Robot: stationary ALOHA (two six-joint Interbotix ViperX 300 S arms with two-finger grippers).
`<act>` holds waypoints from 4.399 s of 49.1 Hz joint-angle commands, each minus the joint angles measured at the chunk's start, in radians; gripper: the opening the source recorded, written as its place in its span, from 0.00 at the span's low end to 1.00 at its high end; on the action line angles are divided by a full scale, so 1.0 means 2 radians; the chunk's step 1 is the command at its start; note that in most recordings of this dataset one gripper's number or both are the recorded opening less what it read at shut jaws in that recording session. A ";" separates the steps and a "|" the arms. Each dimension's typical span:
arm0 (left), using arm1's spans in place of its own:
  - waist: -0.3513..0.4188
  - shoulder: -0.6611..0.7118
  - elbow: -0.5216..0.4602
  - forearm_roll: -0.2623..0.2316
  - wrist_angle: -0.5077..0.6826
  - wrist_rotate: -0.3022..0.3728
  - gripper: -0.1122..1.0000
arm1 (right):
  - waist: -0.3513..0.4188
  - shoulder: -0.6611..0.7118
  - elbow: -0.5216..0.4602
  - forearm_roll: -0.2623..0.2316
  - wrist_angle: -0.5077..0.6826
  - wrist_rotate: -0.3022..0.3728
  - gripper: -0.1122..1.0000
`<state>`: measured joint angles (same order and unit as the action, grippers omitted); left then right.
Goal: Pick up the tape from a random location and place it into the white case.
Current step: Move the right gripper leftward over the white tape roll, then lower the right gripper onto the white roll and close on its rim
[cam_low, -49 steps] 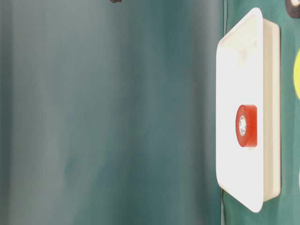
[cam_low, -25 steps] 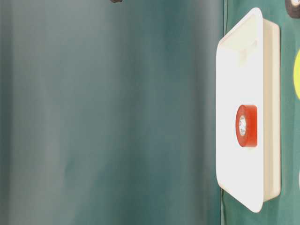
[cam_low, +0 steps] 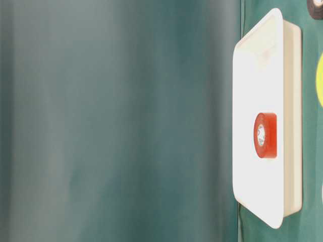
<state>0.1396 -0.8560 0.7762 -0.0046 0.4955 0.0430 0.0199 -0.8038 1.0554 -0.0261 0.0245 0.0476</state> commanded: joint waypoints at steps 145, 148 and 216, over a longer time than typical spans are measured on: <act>0.001 0.001 -0.006 -0.002 -0.006 0.002 0.98 | 0.015 0.479 -0.518 -0.015 0.306 0.044 0.90; 0.001 0.001 -0.006 -0.002 -0.005 0.002 0.98 | 0.015 0.484 -0.528 -0.013 0.328 0.044 0.90; 0.001 0.001 -0.008 -0.002 -0.005 0.001 0.98 | 0.016 0.518 -0.566 -0.007 0.402 0.040 0.90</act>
<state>0.1396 -0.8560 0.7777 -0.0077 0.4909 0.0460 0.0506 0.2393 -0.0476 -0.0414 0.8360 0.1243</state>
